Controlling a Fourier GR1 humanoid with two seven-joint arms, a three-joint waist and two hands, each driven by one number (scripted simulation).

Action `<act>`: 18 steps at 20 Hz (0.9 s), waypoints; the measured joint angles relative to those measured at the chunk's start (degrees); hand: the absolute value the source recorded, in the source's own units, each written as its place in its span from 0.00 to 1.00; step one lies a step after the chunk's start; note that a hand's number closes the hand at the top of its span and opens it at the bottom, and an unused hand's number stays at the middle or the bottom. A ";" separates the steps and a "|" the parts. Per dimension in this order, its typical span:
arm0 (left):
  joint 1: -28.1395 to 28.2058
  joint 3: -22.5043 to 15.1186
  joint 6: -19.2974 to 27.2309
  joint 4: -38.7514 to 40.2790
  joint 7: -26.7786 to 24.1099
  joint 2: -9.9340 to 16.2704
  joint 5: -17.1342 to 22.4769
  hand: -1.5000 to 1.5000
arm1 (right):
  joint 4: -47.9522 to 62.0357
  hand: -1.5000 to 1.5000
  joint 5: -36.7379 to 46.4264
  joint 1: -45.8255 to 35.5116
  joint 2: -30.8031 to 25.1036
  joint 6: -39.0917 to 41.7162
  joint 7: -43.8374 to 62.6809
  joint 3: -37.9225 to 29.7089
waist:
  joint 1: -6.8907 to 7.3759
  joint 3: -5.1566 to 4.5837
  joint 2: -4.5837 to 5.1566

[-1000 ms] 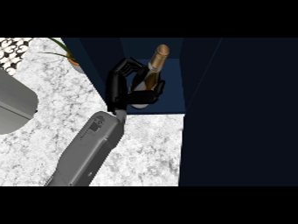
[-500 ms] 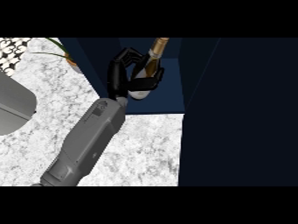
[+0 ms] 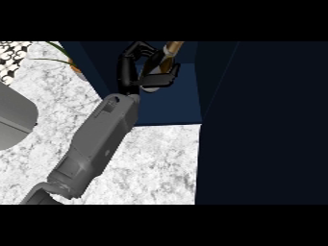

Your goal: Pick up the wine, place it into the cabinet and close the cabinet

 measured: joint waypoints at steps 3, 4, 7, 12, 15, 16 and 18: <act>-2.20 1.48 -0.48 3.12 -1.48 0.30 0.08 1.00 | 0.11 0.00 -0.11 0.87 0.02 0.72 -1.04 -0.31 | -0.08 0.00 0.05; -2.75 1.66 -0.79 4.00 -1.70 0.24 0.35 1.00 | 0.18 0.00 -0.10 1.29 0.19 0.88 -1.44 -0.16 | -0.10 0.00 0.05; -3.64 3.43 -2.46 5.91 -2.57 -0.02 1.29 1.00 | 0.13 0.00 0.00 1.71 0.91 0.58 -1.70 1.24 | -0.23 0.09 -0.03; -5.22 6.46 -4.42 8.84 -4.03 -0.25 4.27 1.00 | 0.59 0.00 -0.10 1.34 0.69 1.39 -2.54 0.99 | -0.77 0.13 0.10; -5.67 7.34 -6.07 10.04 -4.79 -0.27 5.28 1.00 | 0.76 0.00 -0.15 0.56 0.72 1.22 -2.39 1.03 | -0.96 0.34 -0.08; -5.93 7.63 -6.33 10.56 -4.96 -0.28 5.52 1.00 | 0.68 0.00 -0.22 0.29 0.53 1.17 -2.09 0.85 | -1.04 0.34 -0.09; -6.37 8.24 -6.56 11.51 -5.75 -0.25 5.86 1.00 | 0.61 0.00 -0.33 1.39 0.57 1.65 -2.45 0.88 | -1.21 0.36 -0.10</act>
